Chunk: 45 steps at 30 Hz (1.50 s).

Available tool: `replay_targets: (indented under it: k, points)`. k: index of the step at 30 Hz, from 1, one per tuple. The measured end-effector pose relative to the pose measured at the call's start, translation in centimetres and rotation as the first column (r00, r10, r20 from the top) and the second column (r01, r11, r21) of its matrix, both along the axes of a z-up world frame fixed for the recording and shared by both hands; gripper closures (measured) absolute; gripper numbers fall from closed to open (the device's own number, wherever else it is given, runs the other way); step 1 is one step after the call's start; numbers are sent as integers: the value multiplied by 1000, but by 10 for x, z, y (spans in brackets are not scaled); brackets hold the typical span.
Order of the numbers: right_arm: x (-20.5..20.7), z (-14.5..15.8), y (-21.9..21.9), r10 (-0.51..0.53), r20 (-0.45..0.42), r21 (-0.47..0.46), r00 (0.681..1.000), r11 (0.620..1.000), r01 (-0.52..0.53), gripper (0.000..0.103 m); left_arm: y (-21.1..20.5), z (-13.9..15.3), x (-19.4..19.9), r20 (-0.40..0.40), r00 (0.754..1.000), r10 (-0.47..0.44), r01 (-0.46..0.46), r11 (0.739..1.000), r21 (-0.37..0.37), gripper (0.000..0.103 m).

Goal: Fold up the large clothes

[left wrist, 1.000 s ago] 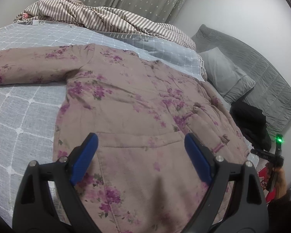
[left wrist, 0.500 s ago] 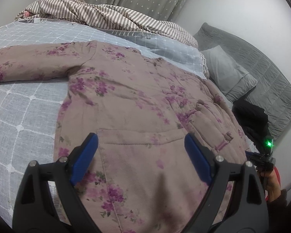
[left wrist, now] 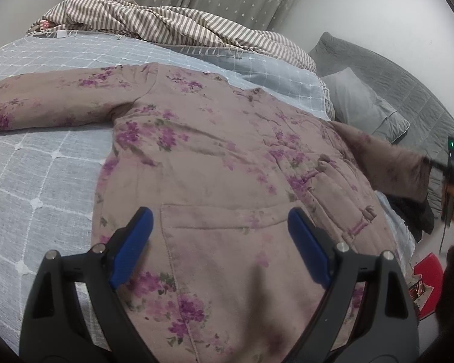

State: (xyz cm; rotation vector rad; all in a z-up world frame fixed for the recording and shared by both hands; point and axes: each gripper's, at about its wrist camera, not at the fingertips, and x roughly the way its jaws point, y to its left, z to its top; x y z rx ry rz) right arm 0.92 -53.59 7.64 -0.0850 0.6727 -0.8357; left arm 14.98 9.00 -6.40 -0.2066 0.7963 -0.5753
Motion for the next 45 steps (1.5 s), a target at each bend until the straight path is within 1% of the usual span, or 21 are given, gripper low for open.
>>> replay_targets:
  k: [3, 6, 9, 11, 17, 22, 24, 25, 26, 27, 28, 29, 30, 31, 33, 36, 38, 39, 40, 42, 45]
  points:
    - [38, 15, -49, -118, -31, -102, 993, 988, 114, 87, -2, -2, 2, 2, 1000, 2, -2, 1000, 19, 12]
    - [67, 17, -95, -213, -67, -160, 975, 966, 201, 88, -2, -4, 3, 0, 1000, 0, 0, 1000, 22, 12]
    - [100, 4, -145, -311, -135, -210, 941, 937, 279, 88, -3, -9, 5, -13, 1000, 3, -2, 999, 33, 12]
    - [118, -9, -162, -355, -186, -267, 916, 916, 301, 88, -4, -12, 6, -24, 1000, 0, 1, 999, 42, 12]
    - [158, -65, -209, -471, -339, -454, 814, 840, 297, 88, -7, -17, 4, -39, 999, -18, 21, 996, 83, 12]
    - [178, -129, -242, -554, -491, -567, 672, 789, 237, 85, -9, -18, 3, -41, 999, -20, 24, 992, 121, 13]
    - [179, -150, -243, -580, -517, -610, 630, 766, 205, 81, -10, -14, 1, -23, 999, -22, 25, 991, 135, 12]
    - [179, -151, -242, -580, -517, -606, 629, 767, 210, 77, -10, -11, 0, -15, 1000, -24, 26, 990, 138, 12]
    - [176, -146, -240, -576, -498, -588, 649, 774, 236, 75, -10, -8, -1, -7, 1000, -25, 26, 989, 144, 12]
    - [172, -134, -238, -567, -467, -559, 679, 784, 270, 68, -10, -6, -2, -1, 1000, -26, 26, 989, 148, 12]
    - [167, -120, -233, -556, -431, -525, 710, 795, 304, 55, -10, -4, -2, 0, 1000, -28, 28, 988, 150, 12]
    - [160, -101, -229, -530, -384, -466, 756, 818, 337, 46, -10, -1, -1, -1, 999, -32, 32, 987, 158, 12]
    - [151, -82, -221, -499, -333, -411, 800, 840, 353, 31, -11, 1, 0, -5, 1000, -31, 32, 985, 169, 12]
    - [144, -67, -212, -468, -290, -373, 835, 859, 352, 26, -10, 4, 1, -14, 1000, -25, 27, 983, 182, 12]
    - [124, -32, -191, -386, -193, -276, 902, 904, 327, 26, -8, 8, 3, -25, 999, -21, 25, 984, 175, 12]
    - [93, -3, -156, -239, -106, -87, 965, 969, 230, 25, -1, 6, 13, -126, 992, 1, 22, 983, 182, 12]
    - [72, 6, -128, -128, -55, 68, 990, 989, 132, 24, 5, 3, 15, -187, 982, 10, 25, 983, 182, 12]
    - [59, 7, -109, -44, -25, 169, 999, 984, 48, 24, 9, 1, 14, -218, 976, 7, 33, 984, 177, 12]
    - [51, 5, -95, 3, -7, 220, 1000, 975, -1, 24, 12, 1, 12, -237, 971, 6, 36, 985, 171, 12]
    - [32, -4, -59, 129, 21, 335, 991, 933, -128, 24, 22, 2, 5, -274, 962, -2, 39, 990, 132, 12]
    - [13, -22, -12, 266, 30, 421, 964, 871, -253, 24, 37, 2, -3, -325, 946, -12, 41, 996, 83, 12]
